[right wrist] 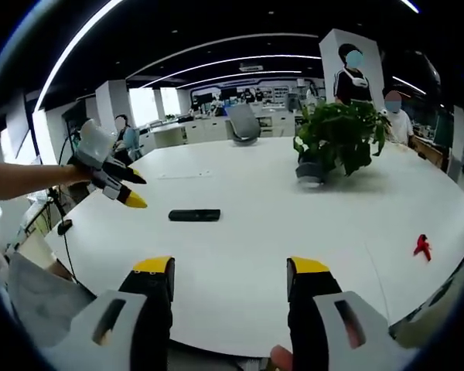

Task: Press the specified remote control buttons in sequence, fully releasing each button before pressing the next.

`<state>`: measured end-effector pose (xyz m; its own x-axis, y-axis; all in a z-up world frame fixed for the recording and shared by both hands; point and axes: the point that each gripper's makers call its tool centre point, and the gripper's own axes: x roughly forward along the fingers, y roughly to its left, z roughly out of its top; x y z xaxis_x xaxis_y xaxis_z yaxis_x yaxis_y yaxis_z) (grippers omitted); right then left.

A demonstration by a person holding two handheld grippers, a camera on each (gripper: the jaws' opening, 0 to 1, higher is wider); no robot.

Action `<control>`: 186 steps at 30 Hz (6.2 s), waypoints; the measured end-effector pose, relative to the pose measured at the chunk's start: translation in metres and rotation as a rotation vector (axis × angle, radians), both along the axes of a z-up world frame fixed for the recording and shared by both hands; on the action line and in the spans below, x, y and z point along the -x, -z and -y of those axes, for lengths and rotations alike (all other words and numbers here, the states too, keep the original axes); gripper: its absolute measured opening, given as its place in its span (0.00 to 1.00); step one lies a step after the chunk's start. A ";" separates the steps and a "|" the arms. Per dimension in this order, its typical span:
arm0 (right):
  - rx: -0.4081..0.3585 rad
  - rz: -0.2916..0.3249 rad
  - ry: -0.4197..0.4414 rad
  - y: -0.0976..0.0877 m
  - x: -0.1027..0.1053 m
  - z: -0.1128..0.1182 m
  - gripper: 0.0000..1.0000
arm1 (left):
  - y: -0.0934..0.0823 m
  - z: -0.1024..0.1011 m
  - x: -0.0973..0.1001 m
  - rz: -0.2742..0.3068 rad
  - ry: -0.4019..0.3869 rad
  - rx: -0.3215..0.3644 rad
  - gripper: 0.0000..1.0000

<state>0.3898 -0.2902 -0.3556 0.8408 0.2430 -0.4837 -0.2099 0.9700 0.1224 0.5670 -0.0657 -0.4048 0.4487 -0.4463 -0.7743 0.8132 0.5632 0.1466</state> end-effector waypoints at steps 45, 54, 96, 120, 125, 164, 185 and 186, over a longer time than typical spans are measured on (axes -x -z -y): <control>0.076 -0.125 -0.016 0.026 -0.001 0.001 0.58 | 0.105 0.016 -0.064 -0.251 0.271 -0.277 0.33; 0.075 -0.134 -0.010 0.027 -0.001 0.001 0.58 | 0.114 0.018 -0.066 -0.276 0.345 -0.341 0.33; 0.032 -0.078 -0.013 0.016 -0.001 -0.001 0.54 | 0.117 0.020 -0.048 -0.225 0.410 -0.449 0.24; 0.030 -0.054 -0.027 0.012 0.000 -0.004 0.53 | 0.118 0.021 -0.011 -0.239 0.406 -0.441 0.24; 0.031 -0.050 -0.029 0.011 0.000 -0.004 0.53 | 0.119 0.022 -0.003 -0.220 0.415 -0.464 0.24; 0.035 -0.017 -0.039 0.004 0.004 -0.005 0.48 | 0.117 0.022 0.059 -0.213 0.429 -0.489 0.24; 0.031 -0.014 -0.049 0.005 0.004 -0.007 0.48 | 0.116 0.022 0.089 -0.147 0.491 -0.523 0.24; 0.031 -0.013 -0.050 0.004 0.004 -0.007 0.48 | 0.116 0.023 0.091 -0.146 0.495 -0.526 0.24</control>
